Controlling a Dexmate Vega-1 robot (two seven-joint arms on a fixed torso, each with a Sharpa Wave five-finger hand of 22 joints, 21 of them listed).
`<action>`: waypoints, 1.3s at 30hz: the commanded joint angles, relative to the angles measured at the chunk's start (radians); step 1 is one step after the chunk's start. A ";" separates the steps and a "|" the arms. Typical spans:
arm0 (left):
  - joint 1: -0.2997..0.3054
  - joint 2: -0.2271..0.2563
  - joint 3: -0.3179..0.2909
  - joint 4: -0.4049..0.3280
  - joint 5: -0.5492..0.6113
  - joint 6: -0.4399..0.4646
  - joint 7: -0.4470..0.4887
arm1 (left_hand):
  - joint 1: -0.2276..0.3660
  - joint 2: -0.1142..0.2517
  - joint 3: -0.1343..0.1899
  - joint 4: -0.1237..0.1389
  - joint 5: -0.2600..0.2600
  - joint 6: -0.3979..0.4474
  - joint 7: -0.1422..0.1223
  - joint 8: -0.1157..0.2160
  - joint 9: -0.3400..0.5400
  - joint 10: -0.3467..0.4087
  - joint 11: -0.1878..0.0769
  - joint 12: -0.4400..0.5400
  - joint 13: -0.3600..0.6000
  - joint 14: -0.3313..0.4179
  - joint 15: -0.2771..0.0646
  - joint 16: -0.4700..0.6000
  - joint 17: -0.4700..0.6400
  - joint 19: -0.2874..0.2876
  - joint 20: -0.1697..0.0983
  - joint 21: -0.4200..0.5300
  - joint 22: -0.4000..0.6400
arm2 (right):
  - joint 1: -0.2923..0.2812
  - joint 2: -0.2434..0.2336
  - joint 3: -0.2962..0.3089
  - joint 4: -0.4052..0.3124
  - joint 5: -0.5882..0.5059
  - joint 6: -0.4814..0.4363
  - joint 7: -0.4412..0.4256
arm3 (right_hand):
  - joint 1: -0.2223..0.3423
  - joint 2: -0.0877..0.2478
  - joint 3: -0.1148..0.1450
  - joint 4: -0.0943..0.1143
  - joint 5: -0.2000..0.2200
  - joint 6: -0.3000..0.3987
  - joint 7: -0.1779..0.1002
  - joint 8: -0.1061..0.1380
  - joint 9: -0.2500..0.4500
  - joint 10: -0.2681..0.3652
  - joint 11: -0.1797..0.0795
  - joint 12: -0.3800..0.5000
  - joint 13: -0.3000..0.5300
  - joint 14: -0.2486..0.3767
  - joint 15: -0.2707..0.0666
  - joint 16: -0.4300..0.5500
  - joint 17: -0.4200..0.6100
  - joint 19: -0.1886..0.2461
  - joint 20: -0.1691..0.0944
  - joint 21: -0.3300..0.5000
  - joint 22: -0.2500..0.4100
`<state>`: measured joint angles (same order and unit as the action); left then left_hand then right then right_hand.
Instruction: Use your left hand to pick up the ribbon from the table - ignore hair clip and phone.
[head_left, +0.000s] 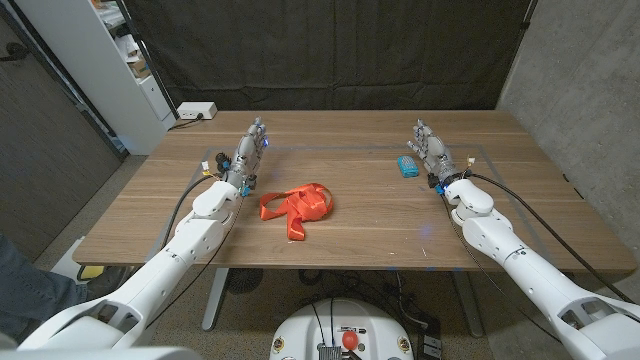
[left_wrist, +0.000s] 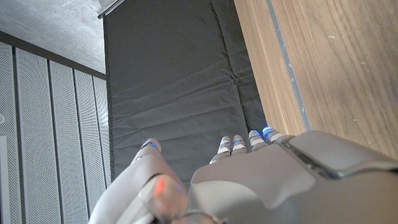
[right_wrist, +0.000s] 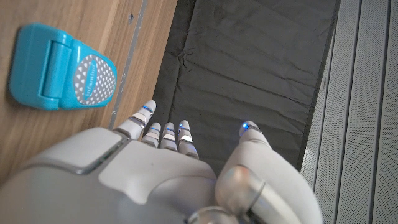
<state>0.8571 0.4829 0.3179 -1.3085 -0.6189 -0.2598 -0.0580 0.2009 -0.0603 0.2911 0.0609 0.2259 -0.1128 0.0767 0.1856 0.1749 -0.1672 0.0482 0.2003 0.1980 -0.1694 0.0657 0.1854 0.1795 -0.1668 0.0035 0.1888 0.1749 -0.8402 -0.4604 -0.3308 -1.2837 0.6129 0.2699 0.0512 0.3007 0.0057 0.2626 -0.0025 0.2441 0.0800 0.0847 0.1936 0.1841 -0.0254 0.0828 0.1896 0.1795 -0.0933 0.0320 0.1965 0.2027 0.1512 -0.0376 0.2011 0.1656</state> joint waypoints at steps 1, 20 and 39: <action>0.045 -0.098 -0.137 -0.031 0.109 0.072 -0.063 | 0.010 0.000 0.006 0.000 0.006 -0.008 0.002 0.005 0.002 -0.010 0.001 0.006 0.002 -0.039 0.001 0.003 0.002 -0.076 0.003 0.005 0.005 | -0.023 0.107 0.122 0.013 -0.108 -0.049 0.077 | 0.007 -0.001 0.006 0.000 0.005 0.000 0.007 0.003 0.003 0.000 0.007 0.004 0.004 -0.006 -0.001 0.005 0.004 0.009 -0.003 0.005 0.004; 0.079 -0.176 -0.245 -0.078 0.216 0.113 -0.150 | 0.011 0.005 0.006 -0.004 0.004 -0.002 0.005 0.006 0.002 -0.006 0.007 0.007 -0.001 -0.039 0.006 0.003 0.002 -0.083 0.003 0.004 0.005 | -0.050 0.189 0.254 -0.006 -0.209 -0.089 0.141 | 0.010 -0.001 0.005 -0.006 0.005 0.008 0.011 0.005 0.003 0.005 0.011 0.005 0.004 -0.003 -0.003 0.005 0.002 0.014 -0.006 0.003 0.005; 0.155 -0.156 -0.305 -0.169 0.263 0.133 -0.180 | 0.015 0.011 0.007 -0.008 0.002 0.008 0.004 0.008 0.003 0.005 0.006 0.011 -0.003 -0.024 0.003 0.008 0.002 -0.084 0.012 0.005 0.005 | -0.065 0.220 0.283 -0.039 -0.250 -0.125 0.155 | 0.007 0.003 0.004 -0.006 0.005 0.001 0.009 0.001 0.003 -0.001 0.009 0.003 0.004 -0.010 -0.002 0.003 0.003 0.009 -0.004 -0.002 0.005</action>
<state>0.9738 0.3177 0.0473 -1.4336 -0.3834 -0.1371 -0.2195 0.2078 -0.0533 0.2951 0.0566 0.2257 -0.1089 0.0803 0.1855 0.1747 -0.1632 0.0518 0.2073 0.1953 -0.1728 0.0693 0.1892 0.1793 -0.1722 0.0091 0.1887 0.1746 -0.8980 -0.2616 -0.0661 -1.3032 0.3897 0.1640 0.1979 0.3007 0.0057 0.2625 -0.0025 0.2438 0.0856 0.0896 0.1935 0.1838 -0.0198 0.0879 0.1896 0.1792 -0.0966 0.0284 0.1964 0.2023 0.1547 -0.0412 0.2011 0.1654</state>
